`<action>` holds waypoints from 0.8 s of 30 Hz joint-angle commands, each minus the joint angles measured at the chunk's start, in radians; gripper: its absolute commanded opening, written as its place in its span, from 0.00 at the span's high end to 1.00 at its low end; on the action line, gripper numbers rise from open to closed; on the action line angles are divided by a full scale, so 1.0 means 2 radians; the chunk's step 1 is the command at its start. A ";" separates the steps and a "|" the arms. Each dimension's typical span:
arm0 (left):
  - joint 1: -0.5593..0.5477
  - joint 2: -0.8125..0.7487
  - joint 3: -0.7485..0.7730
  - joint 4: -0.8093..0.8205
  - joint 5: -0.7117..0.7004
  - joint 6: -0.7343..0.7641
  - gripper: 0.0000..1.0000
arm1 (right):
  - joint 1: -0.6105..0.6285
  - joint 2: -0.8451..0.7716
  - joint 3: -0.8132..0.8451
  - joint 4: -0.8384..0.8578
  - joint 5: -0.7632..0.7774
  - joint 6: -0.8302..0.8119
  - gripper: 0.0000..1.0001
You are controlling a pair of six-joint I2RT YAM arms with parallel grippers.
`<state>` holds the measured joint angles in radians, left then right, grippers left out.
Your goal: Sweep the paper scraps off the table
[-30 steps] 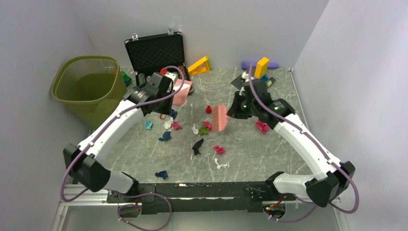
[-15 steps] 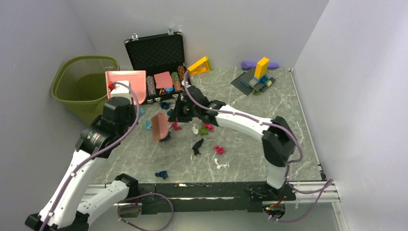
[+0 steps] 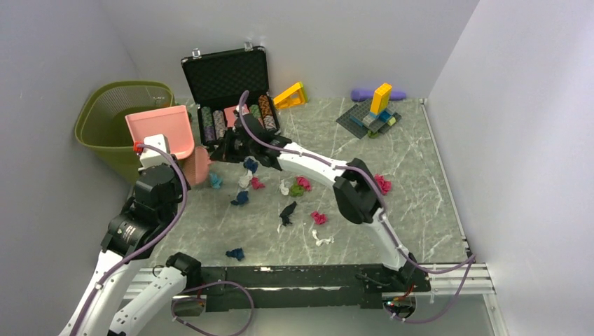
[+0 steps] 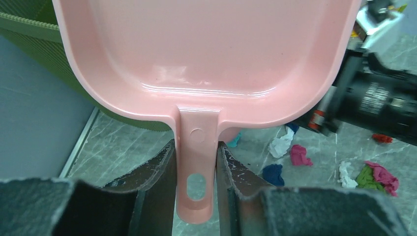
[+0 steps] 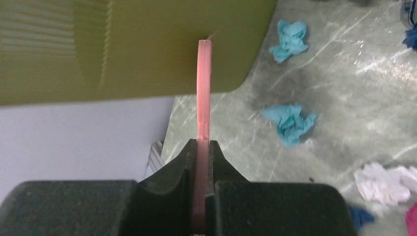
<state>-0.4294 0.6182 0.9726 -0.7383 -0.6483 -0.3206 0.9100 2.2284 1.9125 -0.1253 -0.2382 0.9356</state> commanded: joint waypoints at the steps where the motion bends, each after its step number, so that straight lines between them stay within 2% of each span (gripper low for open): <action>1: 0.002 -0.001 -0.006 0.036 -0.003 -0.008 1.00 | 0.002 0.071 0.100 -0.047 0.070 0.051 1.00; 5: 0.002 0.004 -0.003 0.031 -0.008 -0.012 1.00 | -0.002 0.108 0.150 -0.132 0.099 0.057 1.00; 8: 0.003 0.003 -0.003 0.029 -0.008 -0.014 1.00 | -0.014 0.093 0.116 -0.171 0.093 0.043 1.00; 13: 0.004 0.001 -0.002 0.028 -0.005 -0.015 1.00 | -0.040 -0.022 -0.005 -0.217 0.160 0.000 1.00; 16: 0.005 0.000 -0.004 0.029 0.000 -0.014 1.00 | -0.054 -0.082 -0.034 -0.248 0.178 -0.049 1.00; 20: 0.007 -0.001 -0.003 0.028 0.003 -0.014 1.00 | -0.060 -0.116 -0.009 -0.274 0.125 -0.141 1.00; 24: 0.008 -0.004 -0.005 0.029 0.003 -0.013 1.00 | -0.046 -0.164 -0.013 -0.256 0.028 -0.201 1.00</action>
<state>-0.4198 0.6235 0.9684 -0.7170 -0.6441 -0.3363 0.7689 1.9957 1.8698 -0.6117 -0.0139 0.7204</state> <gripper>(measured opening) 0.341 0.106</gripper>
